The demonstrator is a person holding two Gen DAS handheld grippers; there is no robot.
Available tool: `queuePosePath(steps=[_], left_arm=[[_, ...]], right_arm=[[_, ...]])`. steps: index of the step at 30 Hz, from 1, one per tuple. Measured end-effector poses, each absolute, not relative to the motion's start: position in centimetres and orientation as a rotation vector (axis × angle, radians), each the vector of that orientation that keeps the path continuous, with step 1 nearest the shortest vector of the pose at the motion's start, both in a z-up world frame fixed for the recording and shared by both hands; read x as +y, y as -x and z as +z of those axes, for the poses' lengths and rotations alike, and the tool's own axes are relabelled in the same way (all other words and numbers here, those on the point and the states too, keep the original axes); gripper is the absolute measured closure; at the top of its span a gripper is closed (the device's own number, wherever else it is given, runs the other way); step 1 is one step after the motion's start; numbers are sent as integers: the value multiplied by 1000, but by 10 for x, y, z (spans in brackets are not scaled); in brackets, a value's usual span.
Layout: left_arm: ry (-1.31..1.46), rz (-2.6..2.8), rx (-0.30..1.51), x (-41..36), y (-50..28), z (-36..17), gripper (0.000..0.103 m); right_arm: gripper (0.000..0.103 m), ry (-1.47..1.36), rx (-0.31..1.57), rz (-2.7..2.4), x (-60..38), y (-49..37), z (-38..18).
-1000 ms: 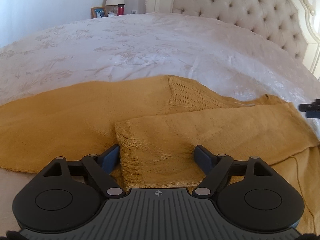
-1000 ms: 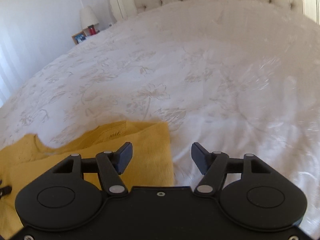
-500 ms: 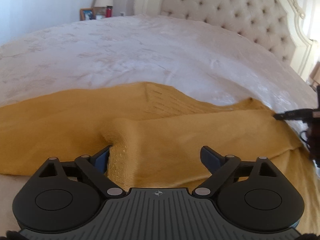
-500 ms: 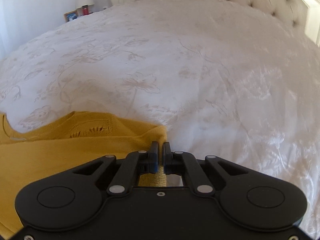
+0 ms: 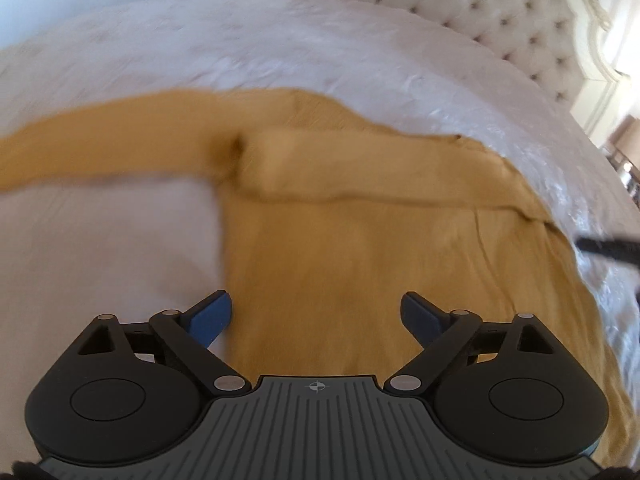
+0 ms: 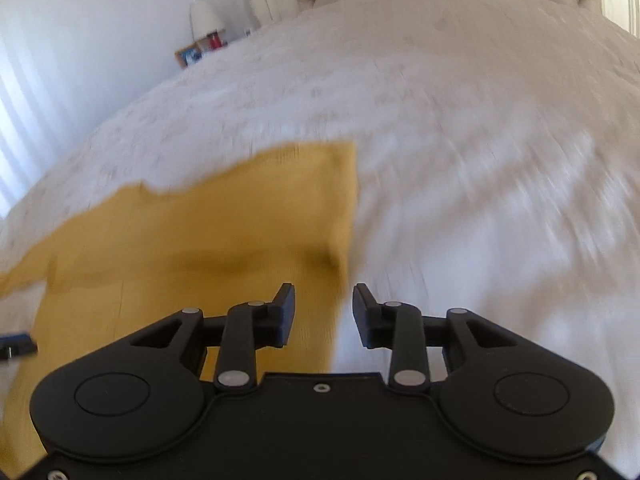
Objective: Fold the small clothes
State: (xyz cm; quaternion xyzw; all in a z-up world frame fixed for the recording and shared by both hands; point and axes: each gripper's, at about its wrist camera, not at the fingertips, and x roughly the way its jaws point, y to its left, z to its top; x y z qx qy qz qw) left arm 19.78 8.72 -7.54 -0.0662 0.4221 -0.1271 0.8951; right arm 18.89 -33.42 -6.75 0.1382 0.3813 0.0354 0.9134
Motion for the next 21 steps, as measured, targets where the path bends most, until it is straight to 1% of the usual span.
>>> queuePosePath(steps=[3, 4, 9, 11, 15, 21], left_arm=[[174, -250, 912, 97, -174, -80, 11], [171, -244, 918, 97, -169, -80, 11], [173, -231, 945, 102, -136, -82, 11], [175, -230, 957, 102, -126, -82, 11], [171, -245, 972, 100, -108, -82, 11], [194, -248, 996, 99, -84, -83, 11]], right_arm=[[55, -283, 859, 81, -332, -153, -77], [53, -281, 879, 84, -330, -141, -79], [51, -309, 948, 95, -325, -96, -80], [48, -333, 969, 102, -323, -83, -79], [47, -366, 1001, 121, -321, -62, -82], [47, -450, 1002, 136, -320, -37, -87]])
